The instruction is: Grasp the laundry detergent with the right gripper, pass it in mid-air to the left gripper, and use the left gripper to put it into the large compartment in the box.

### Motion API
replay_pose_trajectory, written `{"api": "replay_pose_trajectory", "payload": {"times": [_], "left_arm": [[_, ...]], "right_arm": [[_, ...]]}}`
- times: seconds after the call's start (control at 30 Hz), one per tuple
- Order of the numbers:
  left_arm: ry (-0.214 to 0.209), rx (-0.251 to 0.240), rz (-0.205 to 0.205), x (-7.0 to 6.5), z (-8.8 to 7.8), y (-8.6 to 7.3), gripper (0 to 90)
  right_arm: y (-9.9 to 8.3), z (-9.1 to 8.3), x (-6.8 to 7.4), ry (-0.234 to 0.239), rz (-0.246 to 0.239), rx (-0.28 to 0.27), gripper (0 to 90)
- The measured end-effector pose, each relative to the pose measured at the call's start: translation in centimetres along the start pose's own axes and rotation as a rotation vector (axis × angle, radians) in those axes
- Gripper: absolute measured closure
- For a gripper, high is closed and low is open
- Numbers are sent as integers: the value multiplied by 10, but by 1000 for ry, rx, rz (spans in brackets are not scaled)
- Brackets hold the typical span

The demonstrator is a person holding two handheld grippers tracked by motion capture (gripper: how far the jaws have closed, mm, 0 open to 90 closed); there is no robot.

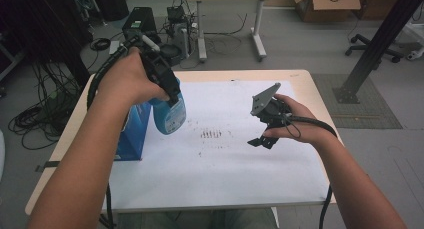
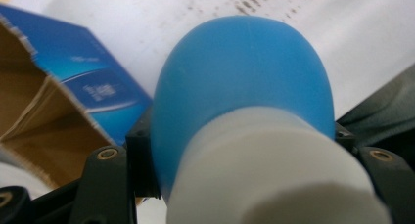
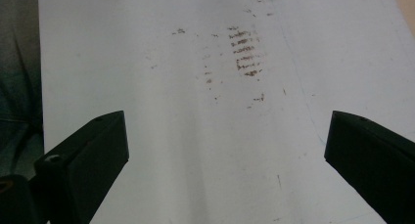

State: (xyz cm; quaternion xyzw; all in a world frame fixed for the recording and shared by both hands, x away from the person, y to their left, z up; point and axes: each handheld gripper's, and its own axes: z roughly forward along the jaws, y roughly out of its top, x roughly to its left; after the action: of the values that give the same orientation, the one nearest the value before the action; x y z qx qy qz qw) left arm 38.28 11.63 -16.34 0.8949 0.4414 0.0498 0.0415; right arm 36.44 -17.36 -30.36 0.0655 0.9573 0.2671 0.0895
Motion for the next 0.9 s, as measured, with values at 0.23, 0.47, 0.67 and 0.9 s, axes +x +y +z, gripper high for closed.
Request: {"api": "replay_pose_trajectory", "payload": {"times": [0.23, 0.47, 0.67, 0.9], "left_arm": [[-7, -3, -94, 26, -18, -4, 382], [5, -1, -167, 45, -38, -5, 382], [-2, 10, -236, 59, -53, -7, 382], [-9, 33, -332, 80, -67, -12, 382]], "right_arm": [[-1, 0, -7, 22, 2, 30, 27], [-3, -2, -13, 43, 10, 68, 28], [-7, -2, -17, 54, 21, 85, 29], [-9, 1, -19, 67, 28, 92, 29]]}}
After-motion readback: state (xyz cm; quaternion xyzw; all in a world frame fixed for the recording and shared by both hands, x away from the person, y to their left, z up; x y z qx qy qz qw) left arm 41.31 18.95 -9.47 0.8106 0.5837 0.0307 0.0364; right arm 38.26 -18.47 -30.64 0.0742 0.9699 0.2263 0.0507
